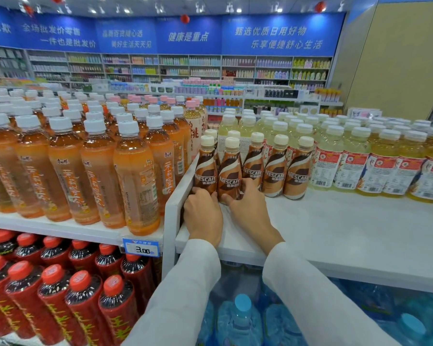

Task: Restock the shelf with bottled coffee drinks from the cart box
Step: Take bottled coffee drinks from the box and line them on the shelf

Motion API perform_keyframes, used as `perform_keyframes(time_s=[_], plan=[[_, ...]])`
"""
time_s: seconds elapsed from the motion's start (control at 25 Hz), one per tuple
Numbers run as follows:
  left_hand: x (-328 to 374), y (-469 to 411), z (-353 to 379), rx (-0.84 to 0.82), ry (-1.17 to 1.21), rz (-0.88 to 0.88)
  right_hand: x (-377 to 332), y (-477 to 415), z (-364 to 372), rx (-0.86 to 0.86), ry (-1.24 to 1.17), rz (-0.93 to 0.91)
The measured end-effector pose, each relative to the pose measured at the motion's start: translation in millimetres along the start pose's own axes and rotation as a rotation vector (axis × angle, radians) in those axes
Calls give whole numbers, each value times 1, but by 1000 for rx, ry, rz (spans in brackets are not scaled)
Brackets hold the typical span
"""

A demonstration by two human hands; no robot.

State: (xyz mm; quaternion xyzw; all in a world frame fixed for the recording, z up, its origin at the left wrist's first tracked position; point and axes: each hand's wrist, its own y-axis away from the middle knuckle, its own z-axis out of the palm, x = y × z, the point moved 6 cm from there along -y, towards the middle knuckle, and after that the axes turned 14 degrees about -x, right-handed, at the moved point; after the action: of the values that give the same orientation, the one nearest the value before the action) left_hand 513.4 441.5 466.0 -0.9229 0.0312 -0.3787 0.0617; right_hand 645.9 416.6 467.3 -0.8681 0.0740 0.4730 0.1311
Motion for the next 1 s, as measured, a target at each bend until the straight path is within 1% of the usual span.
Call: perform_keyframes(time_s=[0.28, 0.64, 1.0], plan=[[-4, -5, 3, -5, 37, -15, 3, -1, 2, 8, 4, -10], [-8, -9, 8, -13, 26, -30, 5, -3, 2, 36, 33, -16], [-7, -4, 4, 2, 110, -6, 8, -7, 5, 38, 67, 0]])
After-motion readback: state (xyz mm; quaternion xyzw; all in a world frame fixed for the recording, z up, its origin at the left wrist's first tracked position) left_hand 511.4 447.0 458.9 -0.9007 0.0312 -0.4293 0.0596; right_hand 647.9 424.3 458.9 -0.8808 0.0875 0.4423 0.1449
